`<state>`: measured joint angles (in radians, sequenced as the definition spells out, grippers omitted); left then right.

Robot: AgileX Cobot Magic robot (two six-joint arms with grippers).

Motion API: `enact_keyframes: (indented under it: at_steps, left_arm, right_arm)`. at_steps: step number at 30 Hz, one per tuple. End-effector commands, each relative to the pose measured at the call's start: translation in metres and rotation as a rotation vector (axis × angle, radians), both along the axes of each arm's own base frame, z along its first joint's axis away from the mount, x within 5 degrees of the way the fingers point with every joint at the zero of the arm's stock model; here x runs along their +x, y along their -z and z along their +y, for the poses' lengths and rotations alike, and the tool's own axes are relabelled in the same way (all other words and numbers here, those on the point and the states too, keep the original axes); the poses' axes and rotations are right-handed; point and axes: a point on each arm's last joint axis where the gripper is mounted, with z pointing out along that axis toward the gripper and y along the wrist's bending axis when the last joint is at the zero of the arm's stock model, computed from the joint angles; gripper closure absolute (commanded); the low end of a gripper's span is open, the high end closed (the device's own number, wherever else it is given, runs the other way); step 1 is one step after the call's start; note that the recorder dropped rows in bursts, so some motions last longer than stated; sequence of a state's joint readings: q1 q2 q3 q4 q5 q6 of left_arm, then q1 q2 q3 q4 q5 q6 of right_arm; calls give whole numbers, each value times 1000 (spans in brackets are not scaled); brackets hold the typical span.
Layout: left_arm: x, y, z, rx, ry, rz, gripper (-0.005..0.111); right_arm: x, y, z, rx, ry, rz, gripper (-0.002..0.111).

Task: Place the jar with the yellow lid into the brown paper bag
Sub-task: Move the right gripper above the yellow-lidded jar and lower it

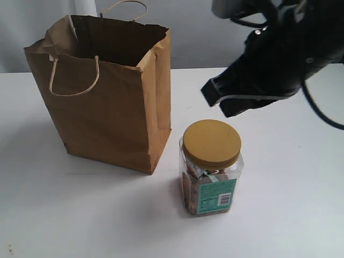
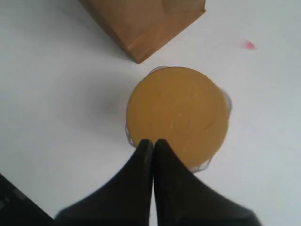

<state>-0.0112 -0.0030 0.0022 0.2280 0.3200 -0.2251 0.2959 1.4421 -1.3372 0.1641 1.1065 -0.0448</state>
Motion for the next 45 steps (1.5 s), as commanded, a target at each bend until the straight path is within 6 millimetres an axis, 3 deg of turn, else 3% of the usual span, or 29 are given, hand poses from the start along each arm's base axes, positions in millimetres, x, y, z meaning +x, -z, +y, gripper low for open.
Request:
enact_keyframes:
  at_steps: [1,10,12,16,22,38,45]
  left_arm:
    - [0,-1,-1,-7,7,-9,106]
    - [0,-1,-1,-7,7,-9,106]
    - [0,-1,-1,-7,7,-9,106]
    - [0,-1,-1,-7,7,-9,106]
    - [0,-1,-1,-7,7,-9,106]
    - [0,-1,-1,-7,7,-9,106]
    - [0,-1,-1,-7,7,-9,106]
  right_arm:
    - [12,15,16,-30,-18,74,108]
    - [21,27,19,-45,-17,102,108]
    - [21,27,19,-43,-16,95,102]
    - [23,26,20,-41,-27,71,74]
    - [25,26,21,-31,-26,48,3]
    - [32,23,20,-34,-13,-40,3]
    - [49,55,22,-73,14,-8,3]
